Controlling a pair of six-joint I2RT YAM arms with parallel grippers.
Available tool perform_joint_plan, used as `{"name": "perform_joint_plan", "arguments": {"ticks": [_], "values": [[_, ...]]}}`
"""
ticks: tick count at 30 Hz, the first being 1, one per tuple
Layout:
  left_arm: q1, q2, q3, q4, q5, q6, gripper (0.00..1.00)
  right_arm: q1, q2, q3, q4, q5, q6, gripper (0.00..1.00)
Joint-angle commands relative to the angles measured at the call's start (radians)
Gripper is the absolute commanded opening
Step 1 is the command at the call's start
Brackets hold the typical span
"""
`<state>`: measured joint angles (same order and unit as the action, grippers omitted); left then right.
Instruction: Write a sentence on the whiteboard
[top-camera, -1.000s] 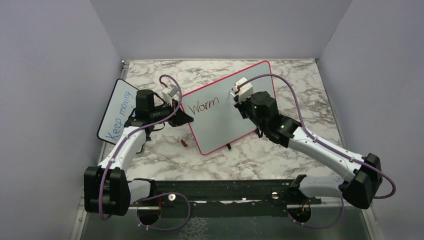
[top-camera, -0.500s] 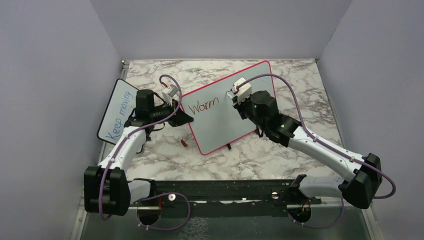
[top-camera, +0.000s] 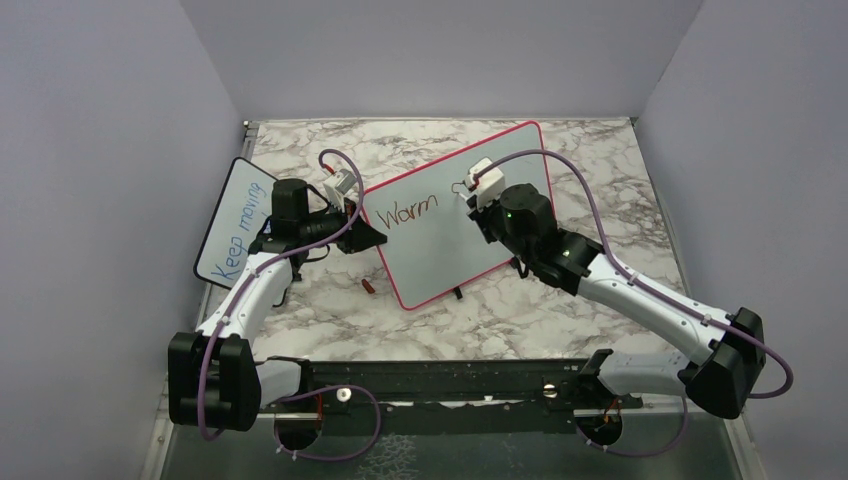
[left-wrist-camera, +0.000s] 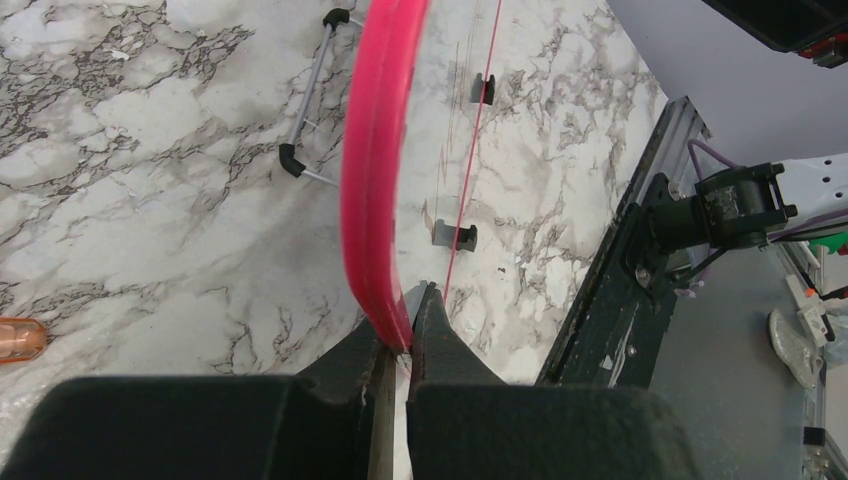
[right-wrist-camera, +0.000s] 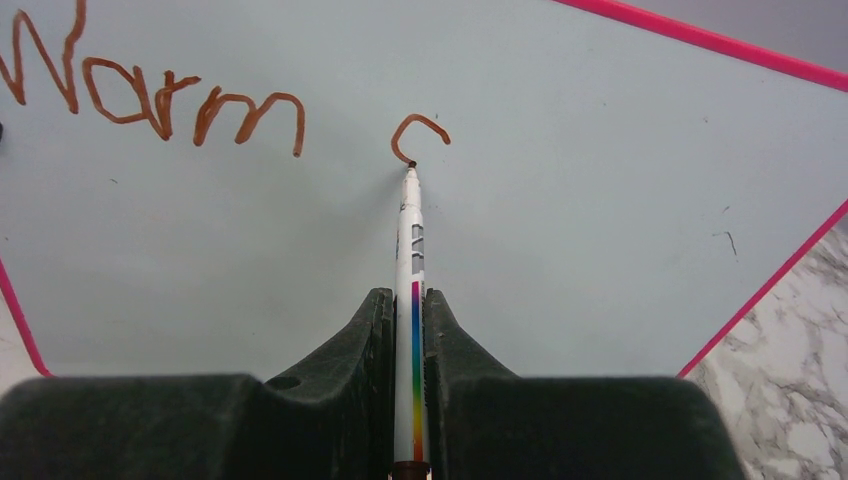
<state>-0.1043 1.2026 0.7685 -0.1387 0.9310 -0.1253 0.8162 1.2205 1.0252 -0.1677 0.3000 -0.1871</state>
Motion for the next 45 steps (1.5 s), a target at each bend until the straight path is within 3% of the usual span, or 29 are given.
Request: {"name": "perform_joint_plan", "arguments": {"ticks": [1, 16, 25, 38, 45], "values": [[0.007, 0.022, -0.011, -0.068, -0.124, 0.121, 0.0, -0.003, -0.025, -0.017, -0.019, 0.083, 0.017, 0.0], [0.007, 0.021, -0.009, -0.068, -0.119, 0.121, 0.0, -0.002, -0.028, -0.013, -0.102, -0.027, 0.027, 0.01], [0.008, 0.017, -0.012, -0.067, -0.115, 0.121, 0.0, -0.002, -0.024, -0.012, -0.053, -0.077, 0.044, 0.0], [0.007, 0.005, -0.015, -0.067, -0.119, 0.121, 0.0, -0.003, -0.073, -0.018, 0.028, -0.039, 0.062, 0.0], [0.007, 0.002, -0.015, -0.068, -0.121, 0.121, 0.0, -0.004, -0.095, -0.028, 0.001, 0.085, 0.048, 0.0]]}}
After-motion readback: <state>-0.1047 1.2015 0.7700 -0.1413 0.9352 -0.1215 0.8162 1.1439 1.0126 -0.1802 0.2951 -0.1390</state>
